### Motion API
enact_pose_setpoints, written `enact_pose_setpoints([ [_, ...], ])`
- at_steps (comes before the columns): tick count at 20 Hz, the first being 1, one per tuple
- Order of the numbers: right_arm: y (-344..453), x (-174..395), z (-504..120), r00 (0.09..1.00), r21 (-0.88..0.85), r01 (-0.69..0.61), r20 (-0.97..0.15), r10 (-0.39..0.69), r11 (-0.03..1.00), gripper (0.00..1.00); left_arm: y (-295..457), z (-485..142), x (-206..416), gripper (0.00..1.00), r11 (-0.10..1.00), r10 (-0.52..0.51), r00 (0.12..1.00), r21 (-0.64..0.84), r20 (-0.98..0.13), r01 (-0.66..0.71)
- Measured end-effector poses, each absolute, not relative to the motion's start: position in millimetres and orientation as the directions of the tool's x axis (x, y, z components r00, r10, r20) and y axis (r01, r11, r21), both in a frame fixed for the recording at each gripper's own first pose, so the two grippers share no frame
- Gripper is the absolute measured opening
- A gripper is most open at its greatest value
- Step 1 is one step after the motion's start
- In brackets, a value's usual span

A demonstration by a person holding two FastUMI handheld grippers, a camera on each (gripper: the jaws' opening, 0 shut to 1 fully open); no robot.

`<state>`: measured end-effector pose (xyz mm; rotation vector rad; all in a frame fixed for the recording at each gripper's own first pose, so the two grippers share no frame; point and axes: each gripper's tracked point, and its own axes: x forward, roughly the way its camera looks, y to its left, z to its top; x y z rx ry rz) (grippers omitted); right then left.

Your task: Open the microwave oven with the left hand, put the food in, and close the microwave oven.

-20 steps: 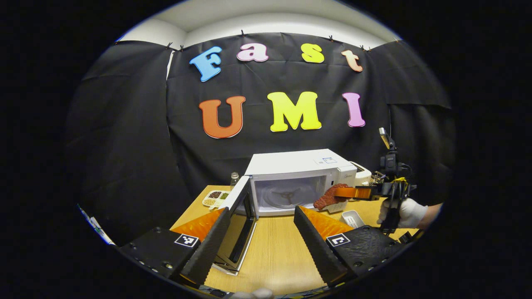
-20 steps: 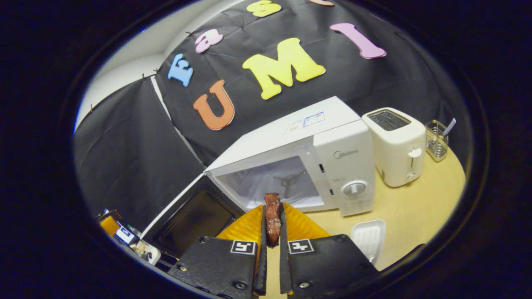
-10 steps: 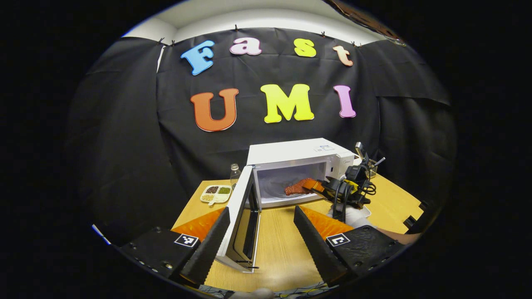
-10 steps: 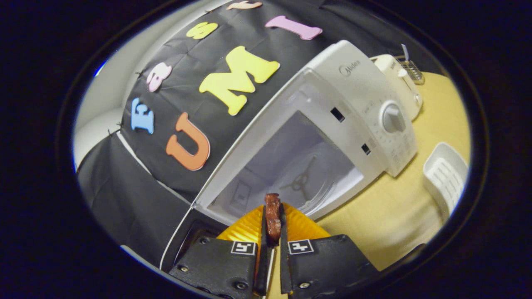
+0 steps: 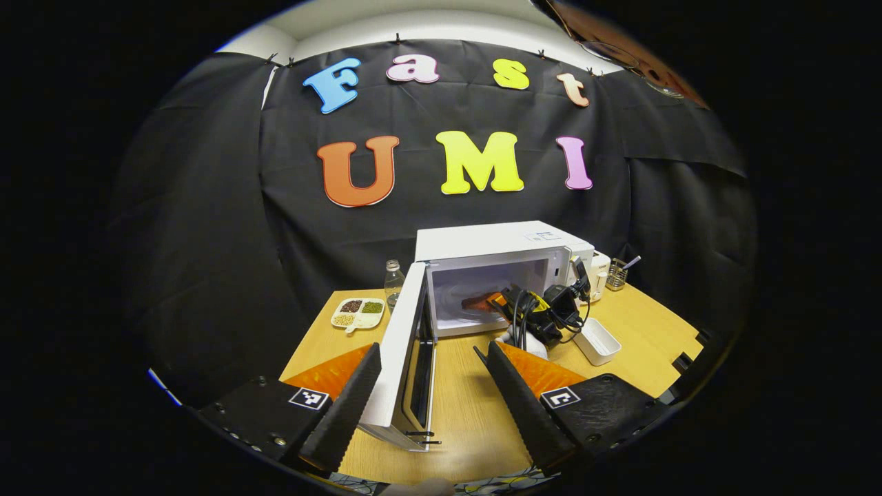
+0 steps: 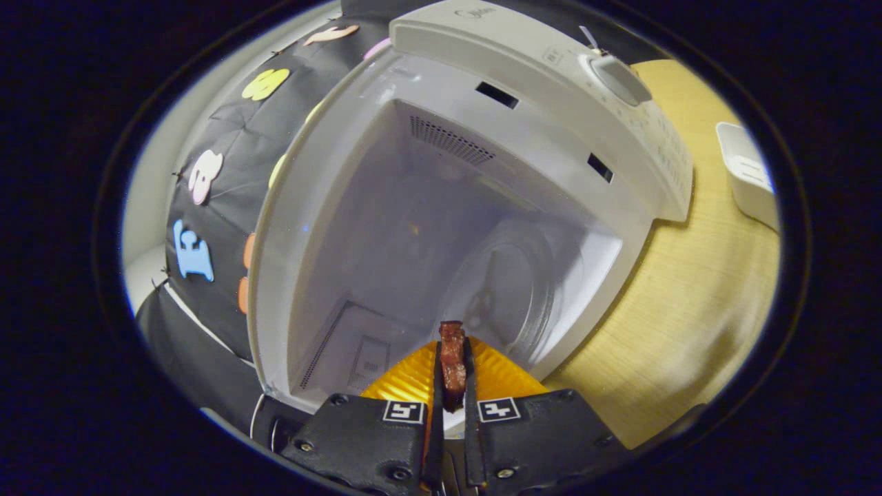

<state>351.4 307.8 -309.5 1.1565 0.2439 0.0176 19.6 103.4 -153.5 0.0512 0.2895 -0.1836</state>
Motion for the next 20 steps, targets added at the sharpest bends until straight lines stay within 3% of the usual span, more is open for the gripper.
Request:
enact_pose_setpoints([
  [5, 309.6, 374.4, -324.2, 0.978, 0.920, 0.141, -0.186, 0.090, 0.366, 0.15, 107.4, -157.0, 22.0, 0.96, 0.981, -0.175, 0.939, 0.029, -0.295, 0.192],
  [7, 309.0, 373.7, -327.8, 0.975, 0.889, 0.152, -0.206, 0.082, 0.432, 0.17, 108.8, -160.2, 23.5, 0.96, 0.981, -0.169, 0.940, 0.037, -0.298, 0.188],
  [11, 291.4, 375.5, -330.6, 0.970, 0.754, 0.202, -0.243, -0.020, 0.625, 0.33, 109.5, -156.4, 24.5, 0.96, 0.982, -0.172, 0.943, 0.029, -0.285, 0.188],
  [12, 288.7, 374.7, -328.4, 0.969, 0.720, 0.207, -0.246, -0.034, 0.662, 0.27, 110.4, -156.9, 25.1, 0.96, 0.982, -0.172, 0.943, 0.022, -0.285, 0.186],
  [13, 286.3, 376.2, -326.0, 0.968, 0.692, 0.210, -0.247, -0.047, 0.691, 0.47, 110.9, -156.7, 25.2, 0.96, 0.983, -0.169, 0.944, 0.018, -0.283, 0.182],
  [14, 284.2, 374.9, -326.5, 0.965, 0.657, 0.218, -0.254, -0.059, 0.722, 0.46, 111.2, -155.9, 25.8, 0.96, 0.983, -0.170, 0.944, 0.017, -0.282, 0.182],
  [15, 282.0, 374.7, -324.0, 0.965, 0.628, 0.215, -0.252, -0.066, 0.748, 0.65, 112.4, -155.7, 26.6, 0.96, 0.984, -0.166, 0.946, 0.021, -0.280, 0.179],
  [17, 275.5, 374.7, -320.8, 0.961, 0.552, 0.230, -0.259, -0.098, 0.801, 0.84, 112.6, -156.5, 26.2, 0.96, 0.984, -0.167, 0.946, 0.018, -0.278, 0.179],
  [18, 272.9, 374.0, -321.0, 0.961, 0.501, 0.233, -0.250, -0.118, 0.834, 0.99, 113.6, -156.3, 27.3, 0.96, 0.984, -0.165, 0.946, 0.019, -0.277, 0.177],
  [20, 273.0, 372.7, -313.6, 0.966, 0.485, 0.218, -0.230, -0.117, 0.847, 1.00, 112.9, -154.4, 27.7, 0.96, 0.984, -0.165, 0.948, 0.014, -0.273, 0.176],
])
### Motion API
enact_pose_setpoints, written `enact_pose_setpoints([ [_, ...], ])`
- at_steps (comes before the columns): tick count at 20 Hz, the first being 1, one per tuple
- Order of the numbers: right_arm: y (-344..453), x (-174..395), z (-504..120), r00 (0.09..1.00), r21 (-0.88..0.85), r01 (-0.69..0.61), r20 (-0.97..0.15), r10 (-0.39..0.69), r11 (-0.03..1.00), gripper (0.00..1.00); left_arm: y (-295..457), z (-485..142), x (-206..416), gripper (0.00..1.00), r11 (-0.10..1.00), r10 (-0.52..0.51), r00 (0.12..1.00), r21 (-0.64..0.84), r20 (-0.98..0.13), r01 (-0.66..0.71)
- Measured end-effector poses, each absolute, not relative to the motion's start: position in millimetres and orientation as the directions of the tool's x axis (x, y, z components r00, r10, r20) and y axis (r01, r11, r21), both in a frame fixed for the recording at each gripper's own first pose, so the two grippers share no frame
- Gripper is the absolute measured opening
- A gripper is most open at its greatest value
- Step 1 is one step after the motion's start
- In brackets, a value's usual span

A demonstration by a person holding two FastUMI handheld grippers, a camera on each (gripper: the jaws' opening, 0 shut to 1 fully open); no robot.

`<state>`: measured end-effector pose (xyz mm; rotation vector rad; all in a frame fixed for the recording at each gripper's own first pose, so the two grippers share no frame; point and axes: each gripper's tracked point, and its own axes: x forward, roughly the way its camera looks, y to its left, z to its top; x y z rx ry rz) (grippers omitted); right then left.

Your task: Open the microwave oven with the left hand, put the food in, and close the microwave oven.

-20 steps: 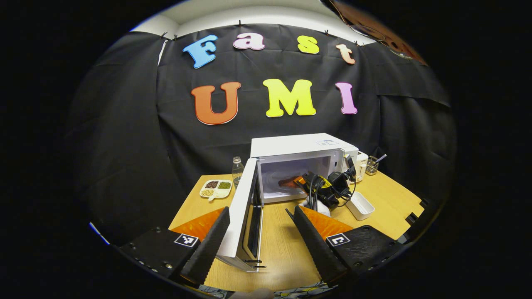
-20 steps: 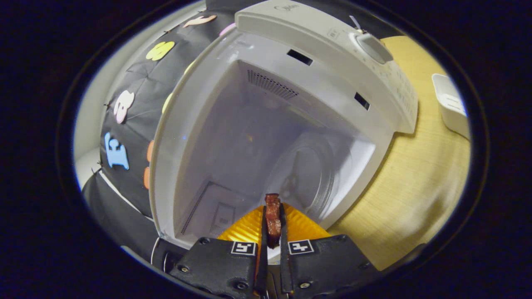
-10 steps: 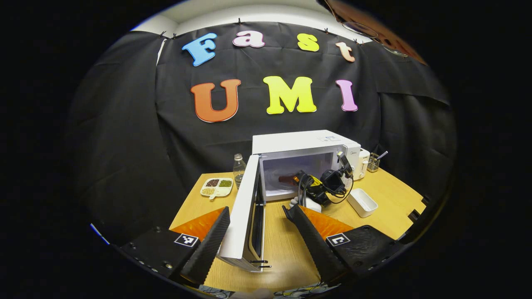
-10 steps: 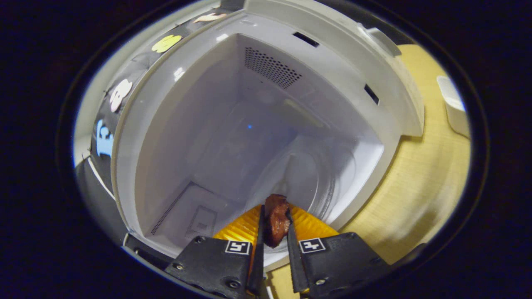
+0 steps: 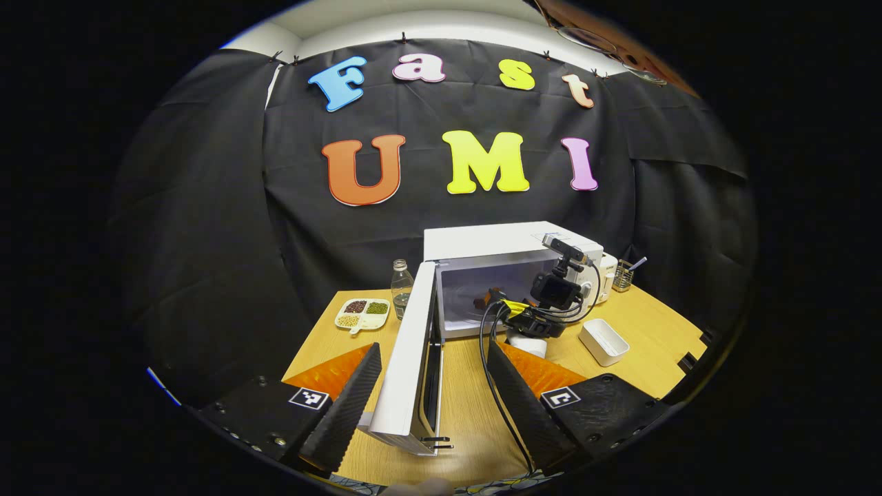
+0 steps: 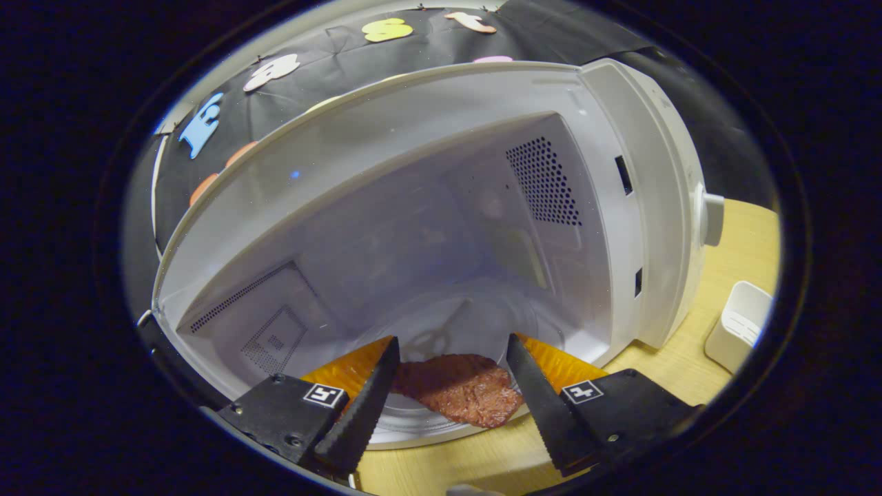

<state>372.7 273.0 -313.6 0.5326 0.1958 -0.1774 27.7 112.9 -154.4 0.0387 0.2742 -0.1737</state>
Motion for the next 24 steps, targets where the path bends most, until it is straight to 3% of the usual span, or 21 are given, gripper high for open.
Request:
enact_pose_setpoints([
  [1, 271.7, 370.3, -311.1, 0.966, 0.476, 0.219, -0.229, -0.120, 0.852, 1.00, 112.6, -153.3, 28.3, 0.96, 0.984, -0.165, 0.950, 0.015, -0.266, 0.176],
  [3, 267.9, 363.4, -307.3, 0.967, 0.456, 0.216, -0.225, -0.122, 0.864, 0.89, 114.0, -151.2, 27.2, 0.96, 0.985, -0.164, 0.952, 0.017, -0.260, 0.174],
  [4, 268.6, 360.0, -304.6, 0.968, 0.446, 0.206, -0.223, -0.114, 0.871, 1.00, 115.2, -149.6, 27.1, 0.96, 0.985, -0.162, 0.953, 0.019, -0.255, 0.172],
  [5, 268.4, 355.2, -300.4, 0.969, 0.439, 0.195, -0.224, -0.103, 0.877, 0.90, 117.2, -147.7, 27.5, 0.96, 0.986, -0.157, 0.956, 0.022, -0.247, 0.168],
  [6, 266.6, 347.0, -296.2, 0.969, 0.432, 0.185, -0.228, -0.091, 0.883, 0.89, 120.6, -145.1, 27.3, 0.96, 0.987, -0.150, 0.960, 0.024, -0.237, 0.160],
  [8, 260.7, 330.1, -283.5, 0.972, 0.409, 0.162, -0.223, -0.074, 0.898, 0.90, 128.0, -139.0, 27.9, 0.96, 0.990, -0.134, 0.966, 0.022, -0.220, 0.142],
  [9, 256.0, 318.2, -274.3, 0.974, 0.394, 0.149, -0.219, -0.065, 0.907, 1.00, 133.2, -136.1, 28.2, 0.96, 0.991, -0.125, 0.969, 0.023, -0.211, 0.133],
  [10, 250.1, 306.2, -266.6, 0.974, 0.372, 0.140, -0.218, -0.060, 0.917, 1.00, 138.2, -133.9, 27.9, 0.96, 0.992, -0.115, 0.973, 0.024, -0.201, 0.123],
  [11, 244.2, 294.4, -257.7, 0.973, 0.355, 0.126, -0.224, -0.047, 0.926, 0.90, 144.1, -131.8, 28.5, 0.96, 0.993, -0.105, 0.975, 0.025, -0.197, 0.112],
  [12, 240.2, 280.4, -249.8, 0.972, 0.330, 0.102, -0.232, -0.024, 0.938, 1.00, 149.9, -129.8, 27.4, 0.96, 0.995, -0.092, 0.978, 0.025, -0.189, 0.098],
  [13, 235.2, 268.3, -242.5, 0.971, 0.303, 0.086, -0.238, -0.012, 0.949, 1.00, 156.0, -129.6, 27.8, 0.96, 0.996, -0.081, 0.979, 0.019, -0.186, 0.086],
  [14, 228.2, 253.7, -233.9, 0.969, 0.269, 0.065, -0.246, 0.003, 0.961, 0.90, 162.8, -130.4, 27.5, 0.96, 0.997, -0.068, 0.981, 0.018, -0.180, 0.072],
  [15, 221.1, 238.1, -226.6, 0.968, 0.232, 0.046, -0.250, 0.013, 0.972, 1.00, 172.1, -131.6, 26.7, 0.96, 0.998, -0.047, 0.984, 0.028, -0.174, 0.052],
  [16, 212.4, 222.3, -219.0, 0.967, 0.206, 0.031, -0.255, 0.023, 0.978, 1.00, 181.7, -133.8, 27.2, 0.95, 0.999, -0.027, 0.984, 0.029, -0.174, 0.033],
  [17, 202.1, 204.8, -210.3, 0.966, 0.182, 0.017, -0.258, 0.031, 0.983, 0.90, 192.0, -136.6, 25.7, 0.96, 1.000, -0.005, 0.985, 0.028, -0.173, 0.010],
  [18, 192.6, 191.0, -203.6, 0.965, 0.158, 0.011, -0.260, 0.031, 0.987, 1.00, 203.0, -139.8, 26.3, 0.89, 0.999, 0.017, 0.984, 0.030, -0.175, -0.012],
  [19, 183.1, 176.4, -195.7, 0.964, 0.138, 0.001, -0.262, 0.036, 0.990, 1.00, 213.5, -145.5, 26.1, 0.96, 0.999, 0.039, 0.982, 0.031, -0.182, -0.034],
  [20, 175.3, 161.6, -189.2, 0.961, 0.112, -0.013, -0.274, 0.044, 0.994, 1.00, 223.0, -150.6, 26.4, 0.89, 0.998, 0.058, 0.982, 0.034, -0.182, -0.053],
  [22, 151.4, 135.3, -174.9, 0.960, 0.068, -0.005, -0.279, 0.024, 0.998, 1.00, 235.9, -166.6, 29.3, 0.95, 0.996, 0.081, 0.977, 0.039, -0.198, -0.075],
  [23, 141.2, 123.6, -166.5, 0.962, 0.057, -0.001, -0.271, 0.016, 0.998, 0.90, 241.0, -177.0, 31.3, 0.90, 0.995, 0.092, 0.972, 0.045, -0.216, -0.084],
  [24, 131.0, 111.9, -157.1, 0.964, 0.050, 0.014, -0.267, 0.000, 0.999, 1.00, 243.0, -184.9, 32.0, 0.76, 0.995, 0.095, 0.969, 0.052, -0.228, -0.085],
])
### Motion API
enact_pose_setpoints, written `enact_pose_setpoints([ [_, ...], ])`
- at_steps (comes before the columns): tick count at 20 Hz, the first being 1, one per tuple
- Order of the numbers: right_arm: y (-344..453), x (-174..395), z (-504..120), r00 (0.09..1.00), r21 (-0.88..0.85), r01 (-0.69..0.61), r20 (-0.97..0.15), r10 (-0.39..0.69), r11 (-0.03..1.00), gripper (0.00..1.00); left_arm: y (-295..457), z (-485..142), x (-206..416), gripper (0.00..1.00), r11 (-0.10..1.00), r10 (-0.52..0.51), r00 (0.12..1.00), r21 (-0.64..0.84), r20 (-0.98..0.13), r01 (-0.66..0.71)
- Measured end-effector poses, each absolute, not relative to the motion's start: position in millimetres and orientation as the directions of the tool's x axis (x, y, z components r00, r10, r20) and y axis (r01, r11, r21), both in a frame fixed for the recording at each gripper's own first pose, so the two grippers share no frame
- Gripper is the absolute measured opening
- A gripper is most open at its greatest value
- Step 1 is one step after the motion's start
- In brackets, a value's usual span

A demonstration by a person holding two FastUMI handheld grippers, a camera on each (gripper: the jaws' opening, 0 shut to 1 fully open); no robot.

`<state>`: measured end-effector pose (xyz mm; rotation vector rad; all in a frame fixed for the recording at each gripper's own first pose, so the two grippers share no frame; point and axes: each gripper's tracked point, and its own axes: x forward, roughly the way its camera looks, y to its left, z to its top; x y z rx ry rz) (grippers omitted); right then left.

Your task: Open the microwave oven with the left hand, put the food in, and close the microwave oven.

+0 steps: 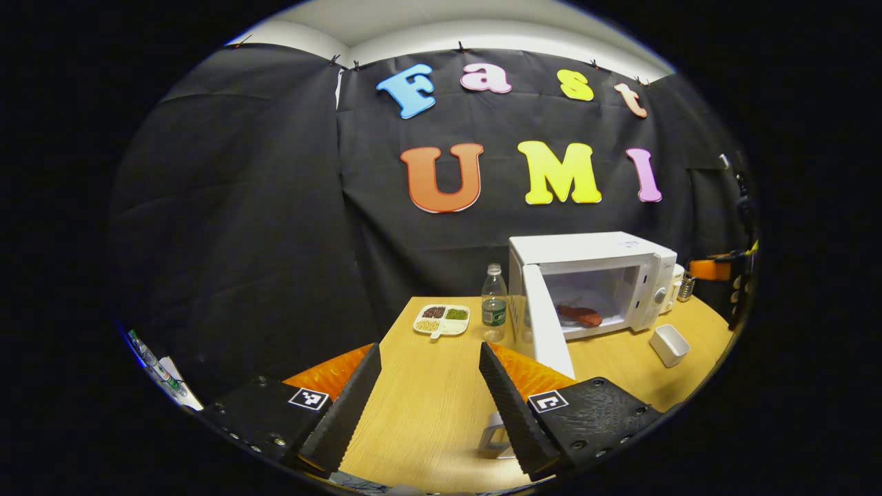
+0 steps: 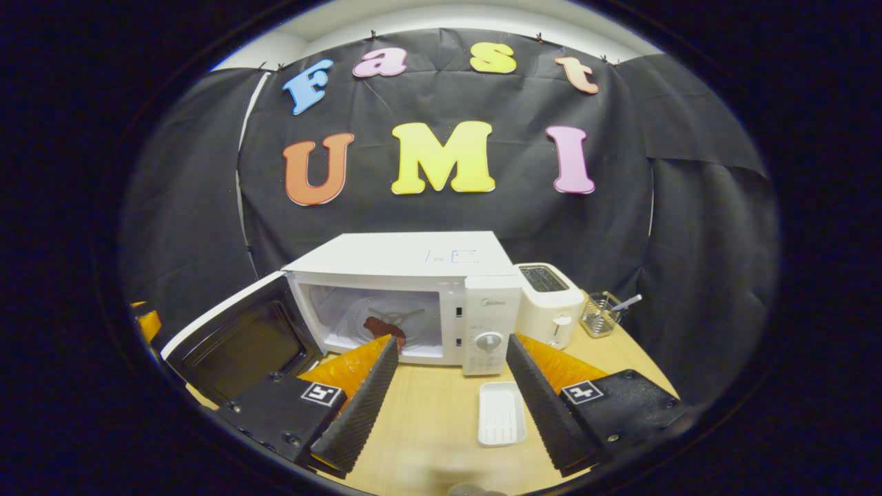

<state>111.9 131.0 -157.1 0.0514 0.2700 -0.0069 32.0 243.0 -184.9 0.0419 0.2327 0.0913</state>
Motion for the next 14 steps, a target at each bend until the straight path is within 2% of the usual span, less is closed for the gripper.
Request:
enact_pose_setpoints([
  [1, 123.5, 99.6, -145.0, 0.967, 0.039, 0.018, -0.253, -0.008, 0.999, 1.00, 242.6, -192.7, 34.6, 0.75, 0.996, 0.085, 0.968, 0.051, -0.235, -0.075],
  [2, 116.5, 89.5, -134.7, 0.970, 0.034, 0.023, -0.242, -0.015, 0.999, 1.00, 242.1, -202.3, 34.4, 0.80, 0.996, 0.087, 0.962, 0.055, -0.257, -0.076],
  [3, 113.4, 79.9, -127.0, 0.972, 0.036, 0.020, -0.234, -0.011, 0.999, 1.00, 237.5, -206.7, 37.5, 0.70, 0.997, 0.061, 0.964, 0.054, -0.260, -0.049],
  [4, 110.7, 71.6, -120.6, 0.973, 0.036, 0.017, -0.229, -0.008, 0.999, 0.90, 233.5, -208.8, 37.8, 0.66, 0.997, 0.049, 0.965, 0.063, -0.256, -0.034],
  [5, 102.1, 61.5, -115.2, 0.973, 0.032, 0.019, -0.231, -0.011, 0.999, 1.00, 235.4, -214.8, 42.6, 0.41, 0.997, 0.047, 0.967, 0.069, -0.252, -0.031],
  [6, 97.0, 54.5, -109.9, 0.973, 0.034, 0.023, -0.231, -0.015, 0.999, 1.00, 235.2, -223.1, 44.5, 0.28, 0.997, 0.041, 0.965, 0.068, -0.261, -0.024],
  [7, 93.7, 48.9, -104.5, 0.973, 0.041, 0.023, -0.232, -0.013, 0.999, 1.00, 235.1, -229.4, 46.1, 0.07, 0.997, 0.040, 0.965, 0.071, -0.261, -0.022],
  [8, 88.5, 45.7, -100.3, 0.974, 0.044, 0.033, -0.227, -0.022, 0.998, 1.00, 237.3, -239.3, 48.8, 0.12, 0.997, 0.044, 0.961, 0.066, -0.272, -0.027],
  [9, 80.8, 42.7, -93.8, 0.975, 0.039, 0.045, -0.217, -0.036, 0.998, 1.00, 229.4, -246.3, 44.3, 0.01, 0.998, 0.021, 0.959, 0.057, -0.283, -0.005],
  [10, 73.4, 40.6, -89.0, 0.976, 0.031, 0.057, -0.211, -0.049, 0.998, 1.00, 230.8, -256.7, 46.1, 0.07, 0.998, 0.016, 0.955, 0.058, -0.297, 0.001],
  [11, 67.4, 38.9, -85.0, 0.977, 0.022, 0.065, -0.207, -0.059, 0.998, 1.00, 228.4, -267.4, 48.2, 0.00, 0.998, 0.012, 0.950, 0.059, -0.313, 0.007],
  [14, 52.8, 36.0, -77.1, 0.977, 0.024, 0.088, -0.195, -0.082, 0.996, 1.00, 218.5, -281.7, 45.0, 0.00, 0.999, -0.022, 0.942, 0.022, -0.335, 0.031],
])
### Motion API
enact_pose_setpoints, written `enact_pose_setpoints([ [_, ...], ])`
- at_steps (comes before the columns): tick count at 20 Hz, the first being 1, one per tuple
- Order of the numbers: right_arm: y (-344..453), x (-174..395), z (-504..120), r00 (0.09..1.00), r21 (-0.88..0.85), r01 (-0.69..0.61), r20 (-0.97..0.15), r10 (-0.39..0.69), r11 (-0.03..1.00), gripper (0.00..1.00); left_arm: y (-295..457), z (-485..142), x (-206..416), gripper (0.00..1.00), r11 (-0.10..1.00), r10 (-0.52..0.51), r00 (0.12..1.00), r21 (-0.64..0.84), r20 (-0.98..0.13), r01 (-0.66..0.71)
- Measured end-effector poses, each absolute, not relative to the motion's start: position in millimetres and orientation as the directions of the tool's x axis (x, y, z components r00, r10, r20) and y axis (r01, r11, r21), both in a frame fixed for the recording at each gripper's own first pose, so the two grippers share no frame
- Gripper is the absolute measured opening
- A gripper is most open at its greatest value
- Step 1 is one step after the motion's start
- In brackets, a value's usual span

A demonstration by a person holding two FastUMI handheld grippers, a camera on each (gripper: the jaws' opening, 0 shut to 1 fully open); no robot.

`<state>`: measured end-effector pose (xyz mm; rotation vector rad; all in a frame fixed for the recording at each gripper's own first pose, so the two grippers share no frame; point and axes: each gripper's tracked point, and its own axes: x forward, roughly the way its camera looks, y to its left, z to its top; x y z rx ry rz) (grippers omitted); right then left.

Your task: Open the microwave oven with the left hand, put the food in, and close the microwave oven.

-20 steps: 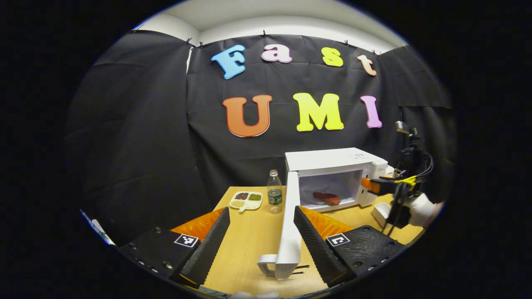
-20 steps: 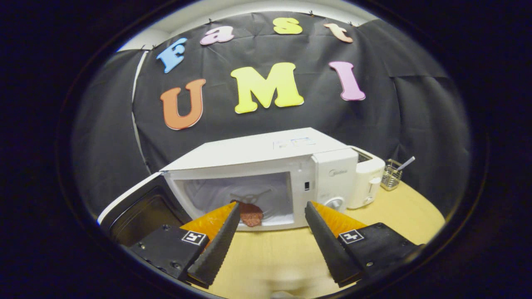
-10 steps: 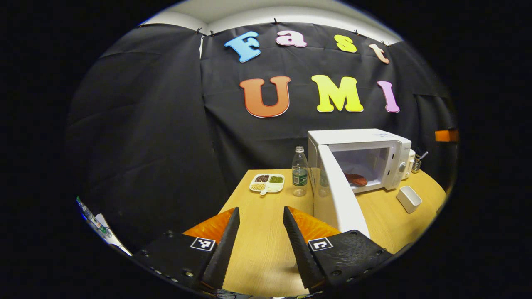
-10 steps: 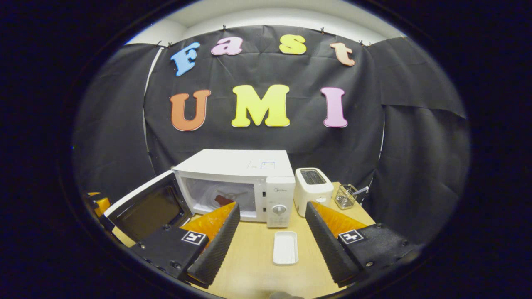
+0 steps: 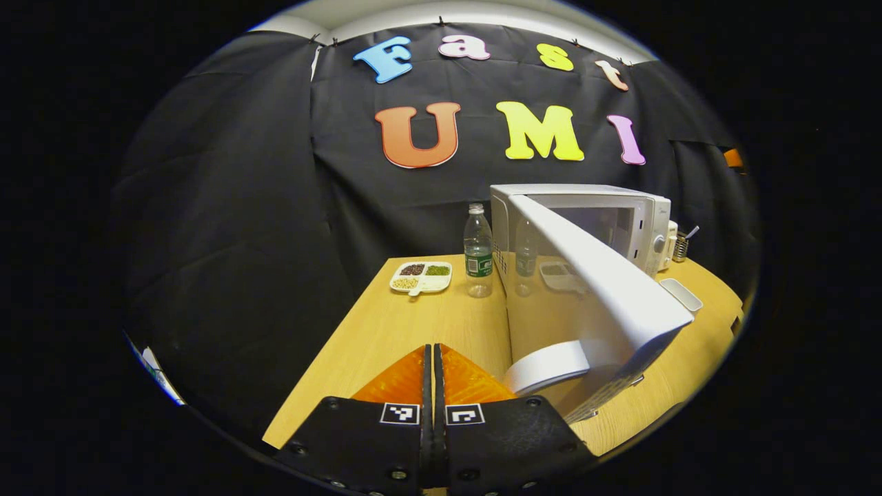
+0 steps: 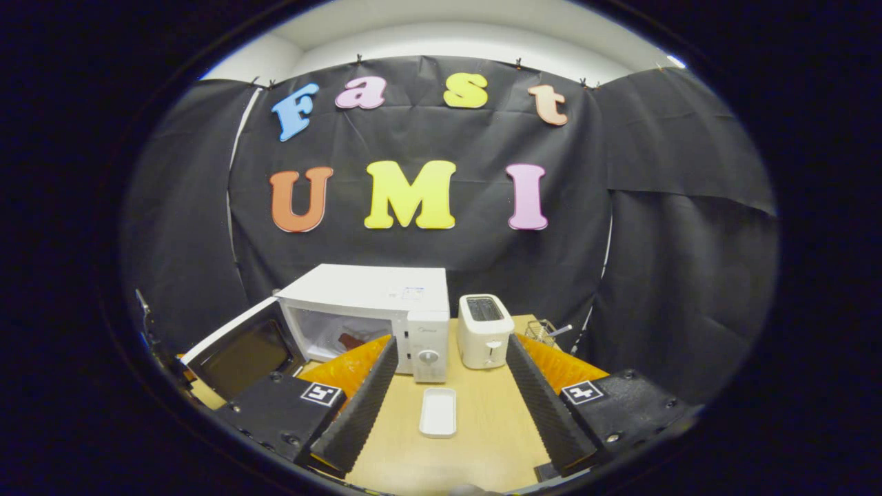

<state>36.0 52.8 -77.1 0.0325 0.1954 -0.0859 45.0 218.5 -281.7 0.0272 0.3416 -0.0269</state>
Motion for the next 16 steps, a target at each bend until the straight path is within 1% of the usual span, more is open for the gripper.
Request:
enact_pose_setpoints([
  [4, 38.2, 33.5, -74.8, 0.976, 0.064, 0.109, -0.198, -0.095, 0.992, 1.00, 186.8, -284.3, 36.2, 0.00, 0.997, -0.069, 0.937, 0.012, -0.343, 0.078],
  [9, 24.4, 32.1, -71.7, 0.977, 0.051, 0.117, -0.186, -0.106, 0.992, 1.00, 122.4, -285.1, 36.7, 0.00, 0.987, -0.151, 0.927, 0.004, -0.345, 0.162],
  [10, 22.3, 30.5, -70.1, 0.977, 0.052, 0.117, -0.184, -0.106, 0.992, 0.91, 108.1, -283.4, 37.1, 0.00, 0.983, -0.174, 0.922, -0.006, -0.345, 0.183],
  [11, 19.5, 29.6, -69.0, 0.978, 0.048, 0.116, -0.182, -0.106, 0.992, 1.00, 92.6, -281.6, 37.3, 0.00, 0.979, -0.195, 0.921, -0.016, -0.338, 0.202],
  [16, -5.9, 26.7, -67.6, 0.976, 0.053, 0.131, -0.182, -0.119, 0.990, 1.00, 22.2, -278.1, 45.7, 0.00, 0.954, -0.291, 0.899, -0.026, -0.326, 0.299],
])
